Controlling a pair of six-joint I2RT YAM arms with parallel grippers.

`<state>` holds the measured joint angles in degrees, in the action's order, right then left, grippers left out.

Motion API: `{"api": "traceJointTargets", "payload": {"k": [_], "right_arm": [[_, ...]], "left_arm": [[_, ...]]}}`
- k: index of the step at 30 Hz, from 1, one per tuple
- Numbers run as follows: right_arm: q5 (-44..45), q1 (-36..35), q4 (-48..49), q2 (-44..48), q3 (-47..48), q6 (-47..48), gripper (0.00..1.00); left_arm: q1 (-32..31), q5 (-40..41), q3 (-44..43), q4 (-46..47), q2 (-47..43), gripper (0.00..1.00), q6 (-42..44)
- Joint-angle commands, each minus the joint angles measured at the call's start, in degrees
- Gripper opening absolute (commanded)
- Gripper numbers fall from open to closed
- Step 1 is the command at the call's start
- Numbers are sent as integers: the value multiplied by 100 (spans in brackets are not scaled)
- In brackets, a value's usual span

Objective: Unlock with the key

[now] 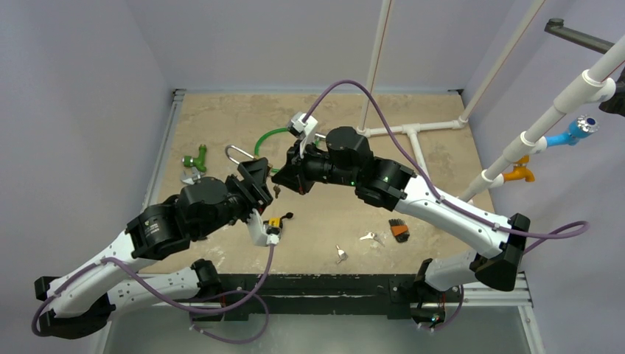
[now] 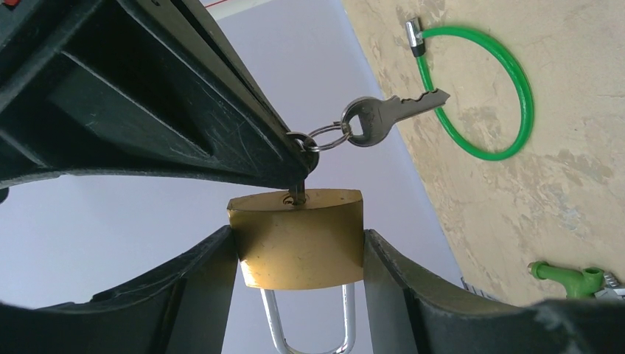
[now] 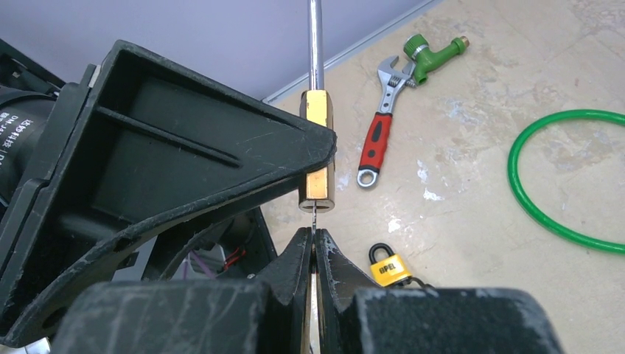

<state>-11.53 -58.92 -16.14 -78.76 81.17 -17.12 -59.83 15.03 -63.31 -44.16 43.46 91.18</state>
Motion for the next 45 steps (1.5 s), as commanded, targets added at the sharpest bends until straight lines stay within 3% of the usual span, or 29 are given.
{"api": "traceJointTargets", "payload": {"k": [1, 14, 41, 45], "right_arm": [[-121, -67, 720, 36, 34, -111, 0], [-207, -98, 932, -64, 21, -169, 0], [640, -454, 1814, -152, -238, -362, 0], [671, -454, 1751, -12, -317, -344, 35]], "left_arm": [[-141, 54, 18, 647, -63, 0, 204], [-379, 217, 123, 909, -47, 0, 235], [-712, -105, -23, 1130, -170, 0, -297], [-714, 6, -23, 1195, -213, 0, -356]]}}
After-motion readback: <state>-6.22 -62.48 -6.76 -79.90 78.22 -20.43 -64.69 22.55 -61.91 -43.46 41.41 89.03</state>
